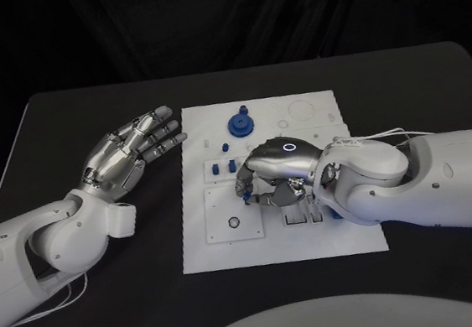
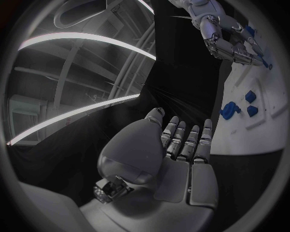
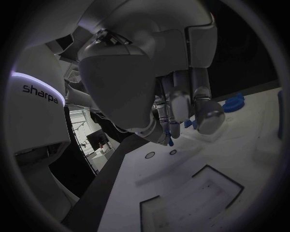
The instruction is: Assemble the parts on the task board
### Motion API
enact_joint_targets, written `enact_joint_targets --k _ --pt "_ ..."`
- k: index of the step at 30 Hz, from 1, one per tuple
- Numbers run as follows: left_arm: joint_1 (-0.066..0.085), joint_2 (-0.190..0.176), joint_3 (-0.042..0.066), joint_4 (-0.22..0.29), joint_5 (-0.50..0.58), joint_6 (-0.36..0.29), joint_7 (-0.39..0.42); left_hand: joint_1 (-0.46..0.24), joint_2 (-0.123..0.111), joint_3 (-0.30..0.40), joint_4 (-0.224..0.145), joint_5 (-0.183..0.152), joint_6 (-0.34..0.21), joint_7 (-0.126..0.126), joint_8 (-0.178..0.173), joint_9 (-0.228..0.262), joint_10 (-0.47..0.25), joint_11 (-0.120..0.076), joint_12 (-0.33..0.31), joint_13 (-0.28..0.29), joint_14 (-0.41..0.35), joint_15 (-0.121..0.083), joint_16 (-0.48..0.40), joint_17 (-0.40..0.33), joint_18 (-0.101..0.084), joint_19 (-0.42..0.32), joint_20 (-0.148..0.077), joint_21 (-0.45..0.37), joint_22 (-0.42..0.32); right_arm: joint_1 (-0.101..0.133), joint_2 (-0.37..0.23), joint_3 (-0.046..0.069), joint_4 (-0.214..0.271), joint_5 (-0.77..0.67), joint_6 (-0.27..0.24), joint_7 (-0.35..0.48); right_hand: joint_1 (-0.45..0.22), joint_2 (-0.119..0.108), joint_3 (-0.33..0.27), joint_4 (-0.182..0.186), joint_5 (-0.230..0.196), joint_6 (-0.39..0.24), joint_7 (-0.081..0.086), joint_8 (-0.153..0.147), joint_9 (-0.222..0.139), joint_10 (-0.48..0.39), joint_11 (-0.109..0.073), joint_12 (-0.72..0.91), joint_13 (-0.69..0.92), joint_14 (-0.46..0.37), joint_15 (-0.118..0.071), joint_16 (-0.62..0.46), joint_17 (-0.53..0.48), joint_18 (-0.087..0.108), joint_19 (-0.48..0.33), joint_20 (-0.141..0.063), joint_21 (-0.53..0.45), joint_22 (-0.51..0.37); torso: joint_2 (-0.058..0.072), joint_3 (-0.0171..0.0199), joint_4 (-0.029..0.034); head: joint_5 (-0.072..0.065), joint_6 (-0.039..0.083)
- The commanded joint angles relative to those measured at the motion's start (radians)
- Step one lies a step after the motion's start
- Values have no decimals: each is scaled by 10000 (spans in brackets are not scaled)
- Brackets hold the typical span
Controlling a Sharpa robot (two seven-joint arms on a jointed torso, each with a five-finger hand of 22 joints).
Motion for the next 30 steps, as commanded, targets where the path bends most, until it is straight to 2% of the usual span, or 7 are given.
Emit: enact_joint_targets --k 1,3,19,30 --pt "-12 17 8 6 46 130 69 -11 52 56 -4 33 -12 49 56 7 -28 36 10 3 -46 14 23 1 -194 47 -4 18 -16 -36 -20 3 24 -23 173 -94 35 73 -11 -56 58 68 -28 29 19 63 -23 -31 8 58 15 55 -14 -134 42 -8 64 1190 -2 6 -10 24 0" --pt "-16 23 8 -6 46 134 60 -11 52 56 -4 33 -12 49 56 7 -28 36 10 3 -46 14 23 1 -194 47 -4 18 -16 -38 -27 2 23 -23 218 -117 35 73 -11 -56 58 68 -28 29 19 63 -23 -31 8 58 15 55 -14 -134 42 -8 64 1190 -9 1 7 20 0" --pt "-67 77 8 -98 46 188 22 -18 58 78 -8 54 -35 57 53 4 -35 47 9 2 -67 10 17 -2 -195 40 -5 14 -28 -47 -78 1 -29 -23 489 -236 32 82 -13 -60 63 79 -26 33 35 72 -22 -37 11 42 14 31 -53 -136 47 -11 80 1192 -6 2 6 48 0" --pt "-81 88 8 -140 46 201 -19 -18 58 78 -8 54 -35 57 53 4 -35 47 9 2 -67 10 17 -2 -195 40 -5 14 -28 -146 -5 1 -157 -23 486 -220 14 83 -22 -56 53 72 -21 27 47 61 -13 -53 9 23 18 6 -90 -136 43 -11 73 1189 -6 0 6 76 0"
